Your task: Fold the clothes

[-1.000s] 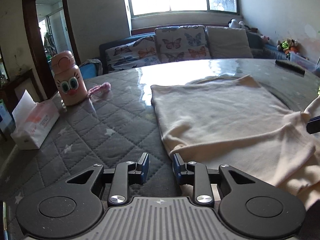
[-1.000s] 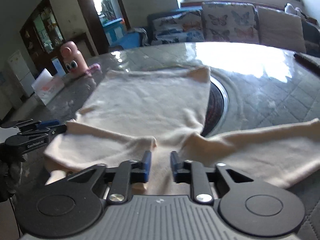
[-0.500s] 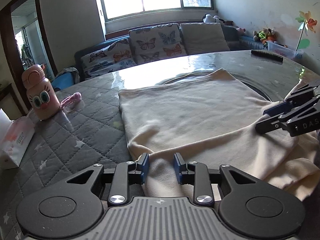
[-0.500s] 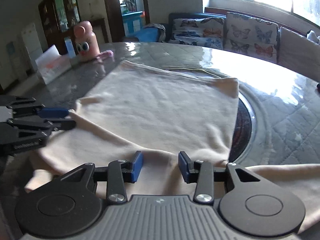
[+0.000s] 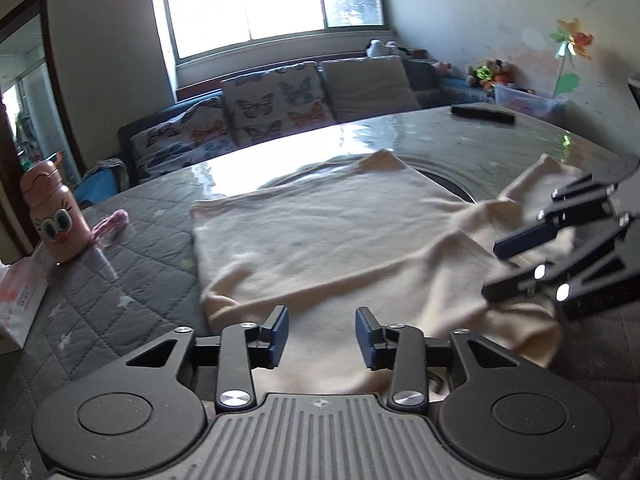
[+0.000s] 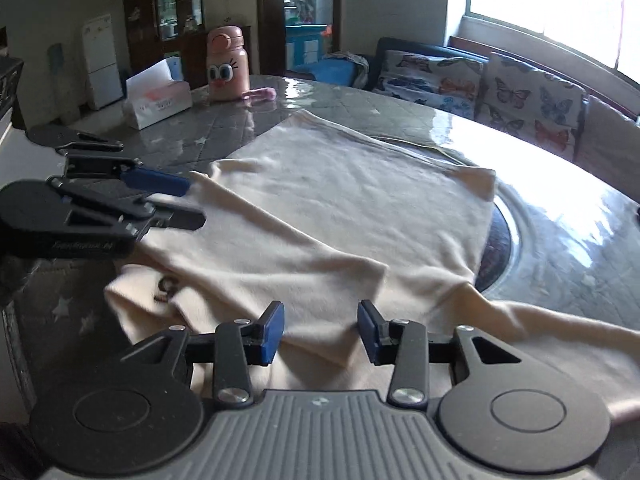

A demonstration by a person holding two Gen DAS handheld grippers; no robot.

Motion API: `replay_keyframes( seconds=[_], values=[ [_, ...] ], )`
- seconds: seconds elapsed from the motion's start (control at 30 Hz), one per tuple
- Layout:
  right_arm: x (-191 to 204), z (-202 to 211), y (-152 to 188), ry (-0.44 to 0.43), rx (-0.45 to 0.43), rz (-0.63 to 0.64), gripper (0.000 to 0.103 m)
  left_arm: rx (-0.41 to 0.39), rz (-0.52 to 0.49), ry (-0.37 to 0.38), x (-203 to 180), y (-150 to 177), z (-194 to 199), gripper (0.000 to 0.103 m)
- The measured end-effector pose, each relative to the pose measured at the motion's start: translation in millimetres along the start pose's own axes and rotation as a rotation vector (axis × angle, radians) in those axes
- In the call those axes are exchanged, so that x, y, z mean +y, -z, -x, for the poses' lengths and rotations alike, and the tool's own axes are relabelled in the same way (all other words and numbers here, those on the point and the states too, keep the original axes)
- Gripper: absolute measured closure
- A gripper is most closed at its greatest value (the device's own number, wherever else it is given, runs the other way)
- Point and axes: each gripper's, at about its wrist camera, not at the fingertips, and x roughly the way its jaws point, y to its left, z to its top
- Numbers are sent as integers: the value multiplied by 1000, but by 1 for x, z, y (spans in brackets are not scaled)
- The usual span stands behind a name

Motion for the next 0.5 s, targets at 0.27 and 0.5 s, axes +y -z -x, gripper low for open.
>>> replay_keyframes(
  seconds=[0.27,0.5],
  values=[
    [-39,37,18,54,-60,-180,56,10,-55,-15,-12,7,-2,54],
    [-115,59,42,293,-91,-402,51,-31,14,-45,0,-3,8,22]
  ],
)
